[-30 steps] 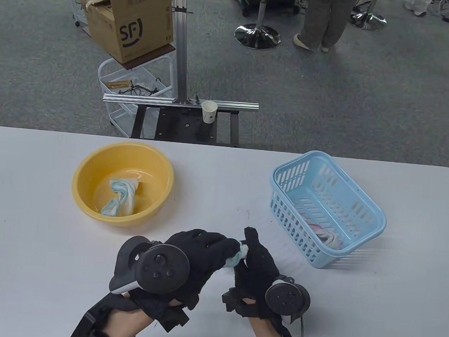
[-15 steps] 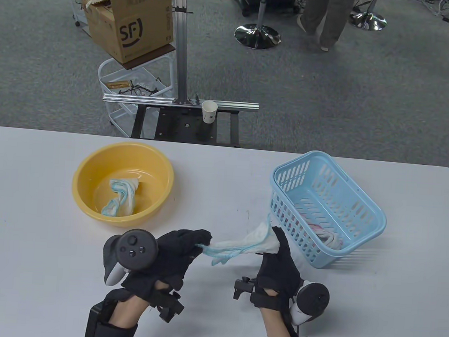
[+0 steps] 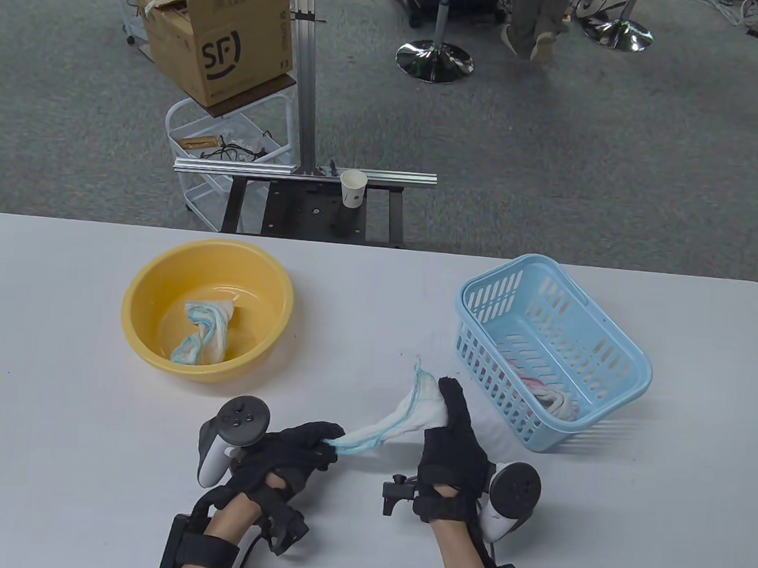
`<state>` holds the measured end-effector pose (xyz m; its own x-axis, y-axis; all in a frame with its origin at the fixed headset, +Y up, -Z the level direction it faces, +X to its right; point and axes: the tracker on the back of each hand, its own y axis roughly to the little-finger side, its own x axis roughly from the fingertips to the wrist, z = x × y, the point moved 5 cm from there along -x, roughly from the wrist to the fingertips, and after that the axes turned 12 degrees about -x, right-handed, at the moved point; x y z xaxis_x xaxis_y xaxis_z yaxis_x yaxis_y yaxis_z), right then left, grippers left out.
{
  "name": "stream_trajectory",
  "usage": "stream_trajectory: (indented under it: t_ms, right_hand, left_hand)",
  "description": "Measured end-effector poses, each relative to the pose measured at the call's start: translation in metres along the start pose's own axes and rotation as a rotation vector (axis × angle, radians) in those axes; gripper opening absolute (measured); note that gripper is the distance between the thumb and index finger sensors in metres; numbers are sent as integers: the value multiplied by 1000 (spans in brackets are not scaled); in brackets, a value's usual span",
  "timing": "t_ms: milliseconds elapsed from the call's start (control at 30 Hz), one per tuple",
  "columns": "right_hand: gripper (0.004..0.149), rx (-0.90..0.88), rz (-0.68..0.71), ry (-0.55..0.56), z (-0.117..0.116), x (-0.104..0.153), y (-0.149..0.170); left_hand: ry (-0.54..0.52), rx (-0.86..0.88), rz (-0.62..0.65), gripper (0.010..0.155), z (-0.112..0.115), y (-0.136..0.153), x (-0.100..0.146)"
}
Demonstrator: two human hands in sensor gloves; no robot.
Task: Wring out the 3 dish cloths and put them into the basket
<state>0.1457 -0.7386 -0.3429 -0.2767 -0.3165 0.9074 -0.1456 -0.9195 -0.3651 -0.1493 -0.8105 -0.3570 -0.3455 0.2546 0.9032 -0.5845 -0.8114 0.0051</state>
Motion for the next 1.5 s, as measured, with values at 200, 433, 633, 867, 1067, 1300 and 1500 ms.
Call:
stream_trajectory:
  t_ms: [200,433,633,867,1067,1300,1500]
  right_hand:
    - [50,-92,-41,4,6,-5,-3]
    - [50,-119,-144,-155,-12,-5,10]
    - [50,-89,-185,-341,-49,9,10]
    - [50,2,-116,-374,-60,15,1]
    - [51,155,-13,-411,-60,14,-9]
    - [57,502,172,-568,-78,24,-18]
    - [52,534,28,-684,-84,26,1]
  left_hand:
    - [-50,28,-8,54,-16,6,8]
    - [69,222,88,89,-11,3,9]
    - [385,282,201,117,26,-25,11]
    - [463,287,196,94,45,-38,9]
    - [380,239,150,61,31,-36,9]
    - [115,-147,35,57,0,-35,14]
    - [-42,-415,17,58,-12,-42,19]
